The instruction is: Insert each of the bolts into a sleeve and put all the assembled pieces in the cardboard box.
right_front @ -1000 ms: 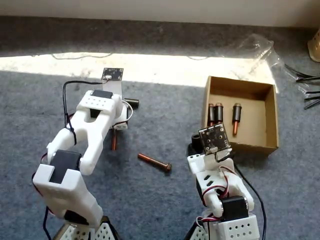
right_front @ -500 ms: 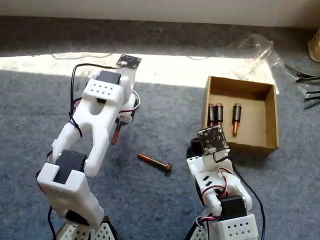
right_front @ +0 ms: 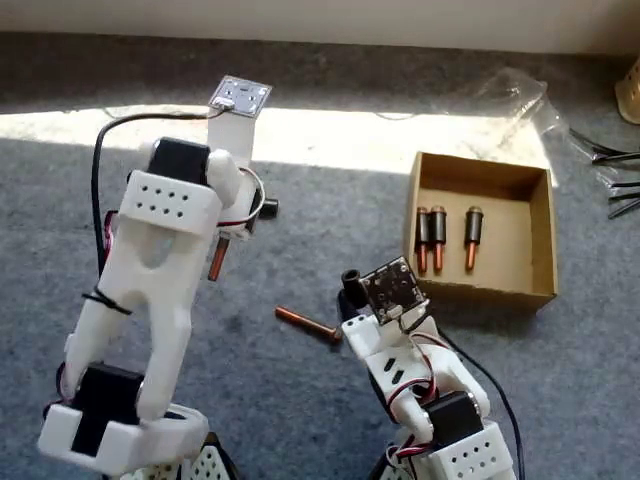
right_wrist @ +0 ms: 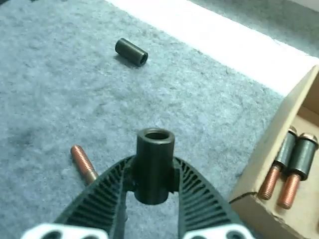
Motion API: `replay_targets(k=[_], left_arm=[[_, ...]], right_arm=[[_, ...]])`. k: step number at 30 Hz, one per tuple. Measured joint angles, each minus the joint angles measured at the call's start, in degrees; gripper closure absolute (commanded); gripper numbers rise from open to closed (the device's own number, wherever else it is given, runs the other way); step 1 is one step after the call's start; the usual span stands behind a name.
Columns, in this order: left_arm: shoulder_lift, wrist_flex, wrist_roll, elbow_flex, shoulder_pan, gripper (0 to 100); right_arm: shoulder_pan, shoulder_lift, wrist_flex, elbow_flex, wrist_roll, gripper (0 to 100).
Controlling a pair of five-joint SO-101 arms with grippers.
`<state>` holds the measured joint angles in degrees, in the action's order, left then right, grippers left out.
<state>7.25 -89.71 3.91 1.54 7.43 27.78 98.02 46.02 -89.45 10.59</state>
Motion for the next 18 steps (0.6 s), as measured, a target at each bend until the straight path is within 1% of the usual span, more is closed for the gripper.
replay_targets(k=[2,6,8,14,18], left_arm=[[4.0,-0.1,-0.5,2.5,0.0,100],[11.4,-0.1,-5.6,6.9,-1.3,100],[15.4,0.1,-6.9,9.4,-2.3,100],[25.4,4.9,-7.6,18.3,-6.0,100],[33.6,8.1,-7.6,23.7,-7.4,100]], right_arm=[[2.0,0.0,-0.4,0.0,0.0,99.3],[7.0,0.0,-0.4,0.0,0.0,99.3],[9.0,0.0,-1.1,0.0,0.0,99.3],[12.2,0.0,-12.6,0.0,0.0,99.3],[12.7,0.0,-15.6,0.0,0.0,99.3]])
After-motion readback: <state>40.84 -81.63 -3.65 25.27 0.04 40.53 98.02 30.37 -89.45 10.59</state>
